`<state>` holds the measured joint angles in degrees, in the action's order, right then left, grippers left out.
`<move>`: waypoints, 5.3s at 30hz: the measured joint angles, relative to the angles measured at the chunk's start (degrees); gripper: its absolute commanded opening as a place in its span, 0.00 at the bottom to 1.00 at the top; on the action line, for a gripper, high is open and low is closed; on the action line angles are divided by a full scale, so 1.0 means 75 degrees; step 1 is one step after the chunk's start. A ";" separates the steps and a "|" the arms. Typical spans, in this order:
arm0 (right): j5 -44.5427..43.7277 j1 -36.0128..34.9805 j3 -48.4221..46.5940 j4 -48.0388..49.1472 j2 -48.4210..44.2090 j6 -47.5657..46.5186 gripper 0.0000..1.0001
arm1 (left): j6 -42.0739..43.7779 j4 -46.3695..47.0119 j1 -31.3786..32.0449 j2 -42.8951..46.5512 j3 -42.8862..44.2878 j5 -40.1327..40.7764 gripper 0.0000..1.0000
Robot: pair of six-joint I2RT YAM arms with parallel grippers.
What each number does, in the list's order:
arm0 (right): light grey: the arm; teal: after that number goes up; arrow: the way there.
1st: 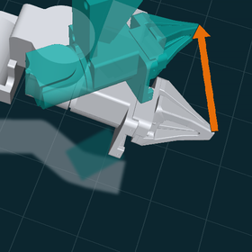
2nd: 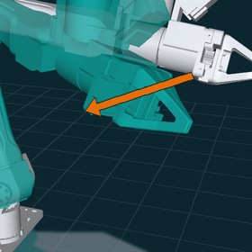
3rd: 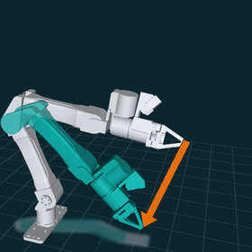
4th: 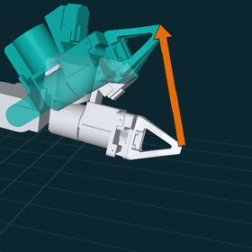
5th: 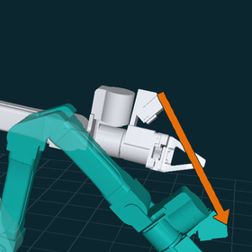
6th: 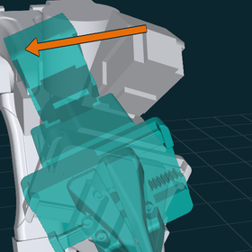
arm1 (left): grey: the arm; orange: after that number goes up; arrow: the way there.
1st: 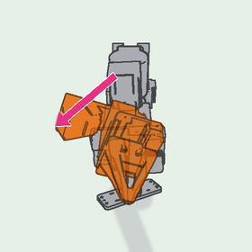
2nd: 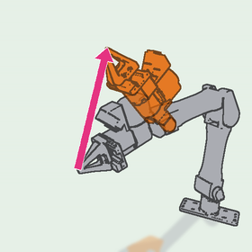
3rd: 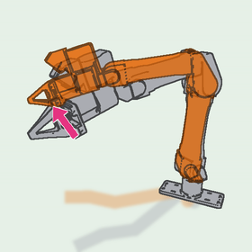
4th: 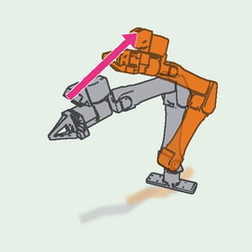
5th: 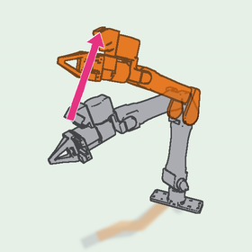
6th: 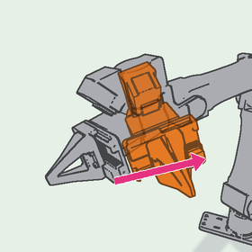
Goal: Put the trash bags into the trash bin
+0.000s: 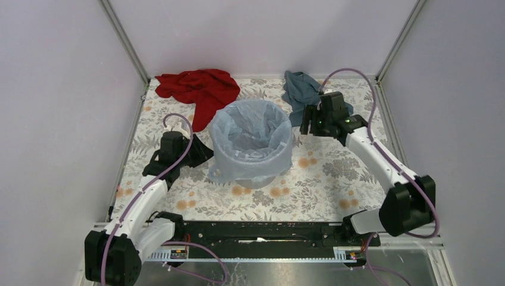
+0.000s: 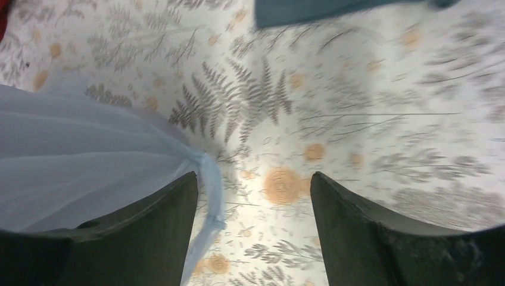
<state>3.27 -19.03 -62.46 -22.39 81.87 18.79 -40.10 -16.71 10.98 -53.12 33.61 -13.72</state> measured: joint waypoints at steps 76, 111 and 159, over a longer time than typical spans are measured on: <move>-0.2101 -0.4421 -0.1891 0.0093 0.3366 0.0813 0.99 | -0.0603 0.1142 0.0402 -0.0635 -0.1550 -0.0705 0.51; -0.1609 -0.4465 -0.2279 0.0105 0.4310 0.1023 1.00 | -0.0536 -0.0909 0.0423 0.1046 -0.0152 -0.0420 0.77; -0.1513 -0.4465 -0.2830 -0.0513 0.2949 0.0236 0.89 | -0.0356 -0.1209 0.0440 0.0691 0.3316 -0.1309 0.96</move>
<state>-8.08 -52.51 -83.68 -26.24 103.98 20.56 -42.76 -25.78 14.28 -47.94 58.48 -23.53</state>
